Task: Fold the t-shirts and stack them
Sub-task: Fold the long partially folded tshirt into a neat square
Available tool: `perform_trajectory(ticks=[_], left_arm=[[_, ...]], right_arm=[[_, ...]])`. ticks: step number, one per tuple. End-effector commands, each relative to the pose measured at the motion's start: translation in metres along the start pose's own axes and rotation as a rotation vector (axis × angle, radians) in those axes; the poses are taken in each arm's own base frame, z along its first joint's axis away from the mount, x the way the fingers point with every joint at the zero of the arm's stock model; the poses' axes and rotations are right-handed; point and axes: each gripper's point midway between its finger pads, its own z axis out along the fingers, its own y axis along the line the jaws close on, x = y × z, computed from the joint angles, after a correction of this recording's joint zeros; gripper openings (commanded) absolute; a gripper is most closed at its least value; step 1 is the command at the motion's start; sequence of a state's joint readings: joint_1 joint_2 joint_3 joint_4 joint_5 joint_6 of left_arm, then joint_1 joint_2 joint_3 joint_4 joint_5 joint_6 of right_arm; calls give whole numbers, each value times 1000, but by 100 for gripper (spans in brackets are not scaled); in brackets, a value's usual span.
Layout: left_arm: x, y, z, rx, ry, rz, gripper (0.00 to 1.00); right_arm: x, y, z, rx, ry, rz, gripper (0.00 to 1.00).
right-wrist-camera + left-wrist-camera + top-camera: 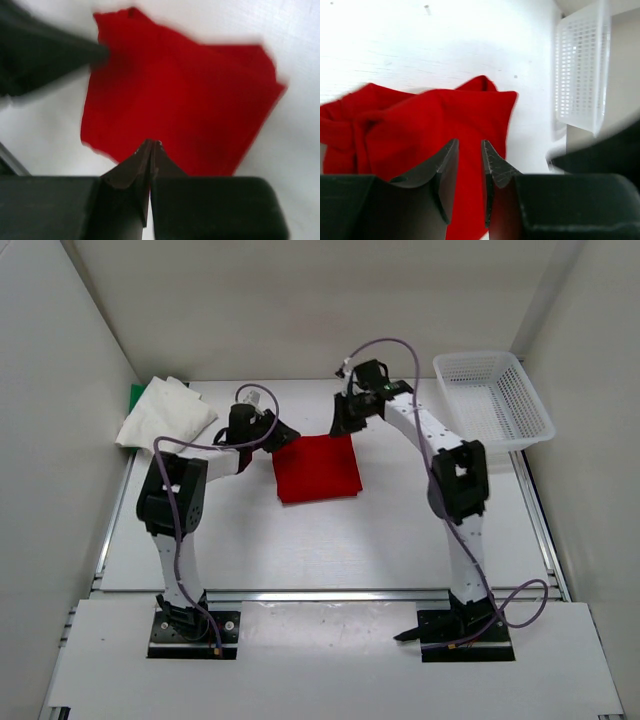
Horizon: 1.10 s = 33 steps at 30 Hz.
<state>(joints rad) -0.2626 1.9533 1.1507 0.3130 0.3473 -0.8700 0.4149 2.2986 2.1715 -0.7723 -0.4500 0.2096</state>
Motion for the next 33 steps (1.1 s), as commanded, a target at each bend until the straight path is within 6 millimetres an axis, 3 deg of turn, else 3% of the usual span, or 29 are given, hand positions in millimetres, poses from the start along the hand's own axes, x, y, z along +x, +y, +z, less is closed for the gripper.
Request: perform_trajectory(ticks=[1, 2, 3, 5, 6, 10, 11, 12, 15, 18, 20, 22, 23, 26, 27, 29, 30, 32, 33], left_arm=[[-8, 15, 10, -33, 27, -18, 35], [-11, 23, 12, -44, 24, -27, 34], [-11, 30, 12, -60, 24, -42, 34], [-14, 45, 12, -69, 13, -76, 33], [-16, 46, 11, -60, 12, -92, 33], [-15, 58, 10, -78, 7, -108, 34], [-18, 64, 10, -81, 5, -116, 34], [-16, 69, 11, -86, 14, -125, 34], [-14, 85, 12, -107, 44, -158, 35], [-24, 78, 5, -56, 30, -160, 39], [-36, 69, -4, -23, 0, -147, 41], [-57, 56, -25, -7, -68, -119, 43], [-62, 49, -32, -2, -91, -99, 45], [-71, 51, -61, -96, -149, -28, 55], [-72, 57, -63, -135, -156, 24, 57], [-47, 66, -67, -249, -93, 115, 70], [-41, 76, -69, -294, -82, 161, 84], [-19, 75, -70, -302, -48, 208, 98], [-11, 80, -71, -307, -36, 194, 99]], right_arm=[[29, -5, -31, 4, -74, 28, 0], [27, -1, -46, -17, -123, 28, 0], [50, -8, -39, -65, -119, 66, 0], [56, -11, -43, -143, -189, 80, 0], [73, -9, -36, -179, -146, 119, 0], [86, -14, -11, -261, -113, 162, 0], [96, -21, -3, -253, -96, 211, 0], [93, -24, 0, -256, -117, 218, 0], [117, -43, 15, -219, -89, 289, 0], [132, -53, 18, -183, -75, 308, 0], [137, -48, 14, -194, -77, 306, 0], [127, -42, 5, -216, -117, 286, 1], [126, -38, 1, -227, -123, 290, 3], [112, -19, -16, -262, -180, 247, 27], [111, -20, -19, -256, -190, 249, 31], [104, -7, -31, -270, -233, 221, 41], [109, -5, -33, -275, -230, 222, 42], [111, 3, -41, -295, -253, 216, 43], [110, 5, -44, -299, -262, 214, 43]])
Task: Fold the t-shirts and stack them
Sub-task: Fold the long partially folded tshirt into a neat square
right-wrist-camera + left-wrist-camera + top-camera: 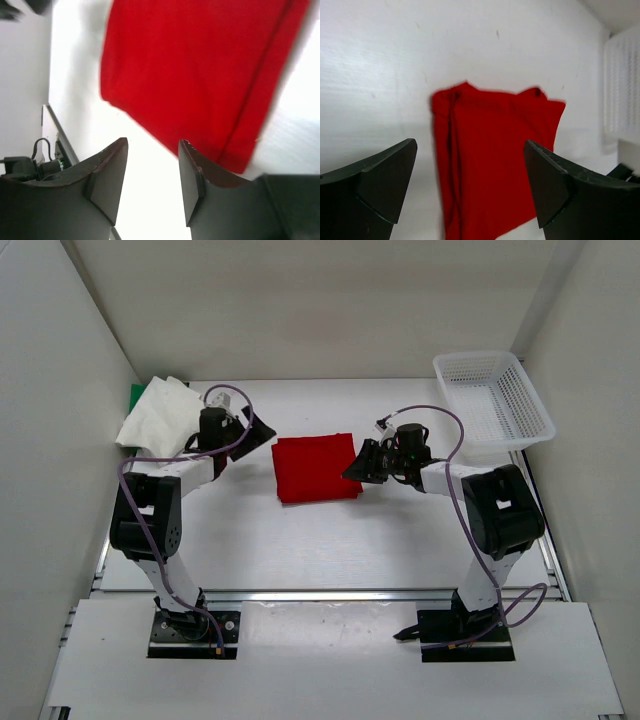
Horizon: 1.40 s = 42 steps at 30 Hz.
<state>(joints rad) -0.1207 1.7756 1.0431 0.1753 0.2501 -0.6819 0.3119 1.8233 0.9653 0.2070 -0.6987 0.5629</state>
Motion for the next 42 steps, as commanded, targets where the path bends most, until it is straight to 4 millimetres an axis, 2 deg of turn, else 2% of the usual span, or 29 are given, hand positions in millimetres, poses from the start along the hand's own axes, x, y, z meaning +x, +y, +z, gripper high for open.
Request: perform_trajectory(ticks=[1, 2, 3, 5, 7, 9, 14, 18, 20, 21, 23, 24, 25, 26, 28, 29, 30, 31, 33, 34, 36, 37, 39, 40, 42], left_arm=[[50, 17, -10, -67, 112, 105, 99], [55, 19, -12, -57, 119, 89, 99], [60, 20, -13, -45, 133, 68, 99], [74, 23, -16, -13, 165, 53, 99], [90, 30, -15, -21, 209, 51, 98], [108, 35, -11, -28, 255, 43, 94], [139, 34, 2, -5, 318, 28, 84], [159, 23, 19, 38, 369, 3, 66], [165, 17, 25, 64, 366, -16, 46], [161, 13, 26, 73, 361, -34, 39], [152, 0, 34, 85, 336, -43, 16], [146, -2, 36, 79, 322, -42, 13], [142, -16, 39, 97, 322, -26, 7], [128, -31, 43, 121, 299, -14, 3], [104, -60, 45, 176, 260, 6, 0], [87, -78, 45, 207, 235, 17, 0], [62, -99, 46, 245, 192, 30, 0], [53, -104, 45, 252, 188, 30, 0], [7, -132, 44, 299, 129, 32, 0], [-3, -142, 42, 328, 119, 41, 0], [-50, -161, 34, 363, 49, 48, 0], [-61, -164, 32, 360, 27, 64, 0], [-107, -162, 15, 347, -40, 77, 0], [-122, -156, 11, 332, -70, 75, 0], [-171, -124, -16, 300, -166, 41, 0]], right_arm=[[-8, 26, -8, -63, -70, -56, 44], [-3, 25, -11, -68, -65, -57, 43], [-4, 32, -13, -85, -76, -66, 43], [5, 26, -17, -85, -77, -50, 43], [11, 30, -20, -103, -80, -50, 44], [15, 28, -22, -110, -73, -41, 43], [18, 32, -29, -114, -90, -52, 43], [16, 36, -34, -116, -101, -68, 42], [16, 37, -38, -118, -107, -65, 42], [19, 34, -39, -112, -105, -58, 42], [19, 36, -43, -114, -108, -60, 42], [21, 35, -44, -112, -109, -52, 42], [22, 36, -45, -114, -114, -53, 42], [21, 38, -47, -117, -122, -60, 41], [28, 39, -49, -117, -123, -49, 41], [29, 45, -52, -132, -132, -54, 40], [35, 41, -54, -125, -134, -40, 40], [37, 41, -57, -124, -147, -30, 41], [44, 42, -58, -126, -138, -35, 42], [46, 41, -59, -120, -138, -33, 40], [53, 39, -59, -120, -123, -26, 40], [56, 40, -59, -128, -115, -29, 40], [60, 38, -61, -124, -101, -25, 40], [61, 37, -61, -123, -102, -26, 40], [70, 32, -61, -112, -84, -18, 40]])
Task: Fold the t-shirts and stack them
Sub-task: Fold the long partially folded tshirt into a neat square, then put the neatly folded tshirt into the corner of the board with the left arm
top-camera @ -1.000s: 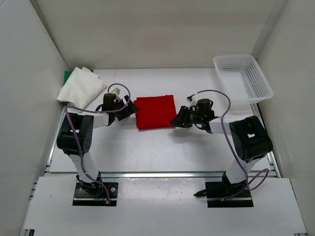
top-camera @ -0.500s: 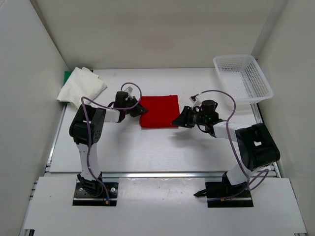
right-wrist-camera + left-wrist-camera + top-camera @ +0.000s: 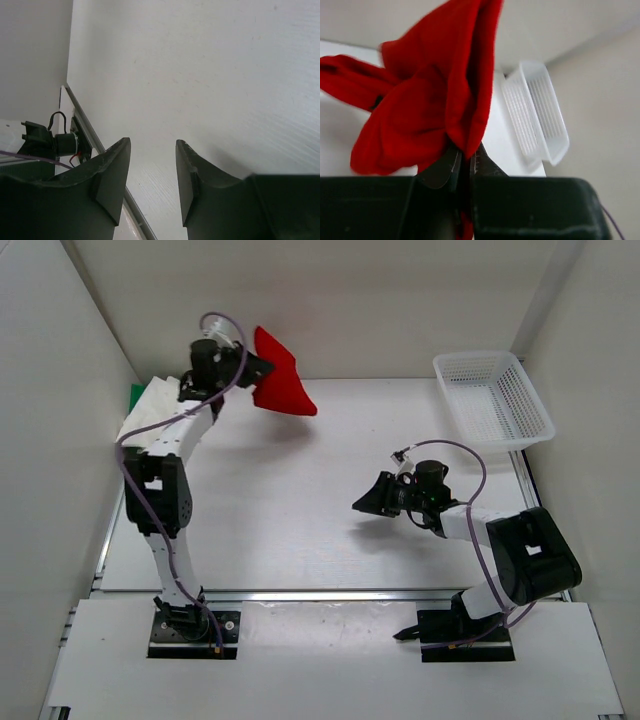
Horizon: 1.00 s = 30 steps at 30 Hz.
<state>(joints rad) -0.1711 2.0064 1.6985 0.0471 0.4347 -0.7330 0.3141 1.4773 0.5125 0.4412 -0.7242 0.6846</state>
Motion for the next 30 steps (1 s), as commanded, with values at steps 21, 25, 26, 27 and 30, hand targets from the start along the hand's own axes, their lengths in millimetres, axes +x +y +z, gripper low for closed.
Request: perform_trajectory(ticks=[21, 25, 26, 27, 30], left_arm=[[-64, 255, -284, -571, -566, -393, 98], [-35, 261, -308, -720, -564, -387, 99], [-26, 252, -307, -735, -529, -348, 99], [-15, 242, -302, -739, -492, -330, 99], [17, 212, -286, -713, -382, -242, 99]], right_arm=[[46, 27, 13, -109, 139, -103, 41], [53, 23, 14, -88, 135, -119, 44], [55, 20, 14, -70, 136, -112, 52], [59, 18, 15, -57, 142, -120, 58], [69, 5, 18, 35, 156, -148, 99]])
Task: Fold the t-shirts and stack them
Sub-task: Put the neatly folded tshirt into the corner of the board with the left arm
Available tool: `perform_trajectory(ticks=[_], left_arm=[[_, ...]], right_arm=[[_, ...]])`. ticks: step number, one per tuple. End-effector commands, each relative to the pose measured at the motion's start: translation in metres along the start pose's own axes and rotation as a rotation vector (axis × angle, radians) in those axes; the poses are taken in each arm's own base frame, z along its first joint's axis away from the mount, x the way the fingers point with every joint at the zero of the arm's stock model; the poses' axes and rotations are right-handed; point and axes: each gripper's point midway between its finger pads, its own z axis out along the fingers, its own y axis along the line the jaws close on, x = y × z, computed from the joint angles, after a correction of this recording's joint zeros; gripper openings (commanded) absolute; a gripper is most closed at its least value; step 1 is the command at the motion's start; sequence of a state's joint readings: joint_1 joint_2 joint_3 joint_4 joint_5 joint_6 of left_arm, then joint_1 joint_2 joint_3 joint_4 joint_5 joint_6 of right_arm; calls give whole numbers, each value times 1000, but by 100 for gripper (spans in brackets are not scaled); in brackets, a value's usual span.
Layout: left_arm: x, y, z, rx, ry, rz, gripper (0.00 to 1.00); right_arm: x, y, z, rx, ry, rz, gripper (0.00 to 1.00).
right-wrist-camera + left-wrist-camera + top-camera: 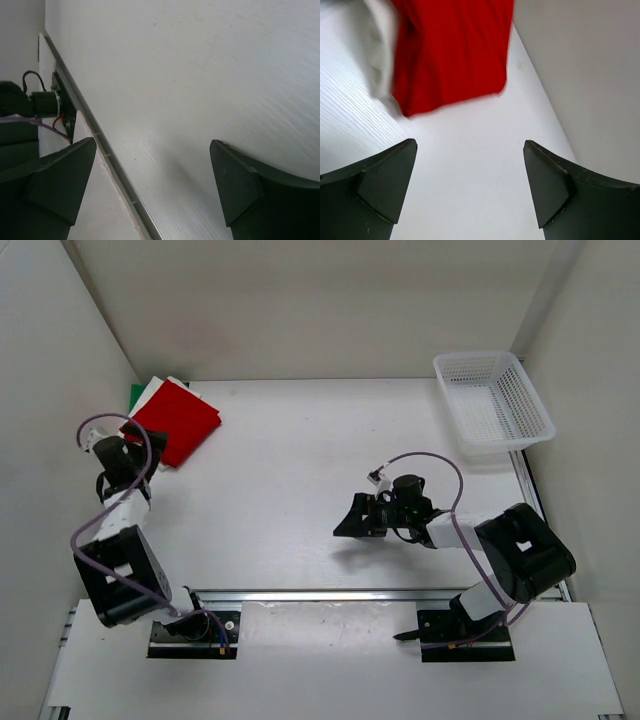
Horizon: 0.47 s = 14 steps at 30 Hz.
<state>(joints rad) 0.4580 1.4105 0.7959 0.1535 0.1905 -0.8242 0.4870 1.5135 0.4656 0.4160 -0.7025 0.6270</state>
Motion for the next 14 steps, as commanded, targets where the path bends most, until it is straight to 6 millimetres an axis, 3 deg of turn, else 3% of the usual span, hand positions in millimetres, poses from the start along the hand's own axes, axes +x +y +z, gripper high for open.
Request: perform_trajectory(ticks=[1, 4, 9, 11, 14], left_arm=[[51, -13, -27, 22, 104, 159, 98], [108, -33, -58, 128, 238, 195, 99], [170, -39, -107, 177, 380, 419, 98], [185, -32, -121, 203, 428, 447, 99], [183, -26, -128, 207, 426, 447, 98]], right_arm=[[-2, -1, 2, 56, -26, -97, 99], [8, 20, 1, -47, -5, -121, 99], [25, 25, -3, -63, -5, -140, 99], [27, 24, -4, -72, 3, -144, 99], [22, 31, -6, -87, -16, -167, 99]])
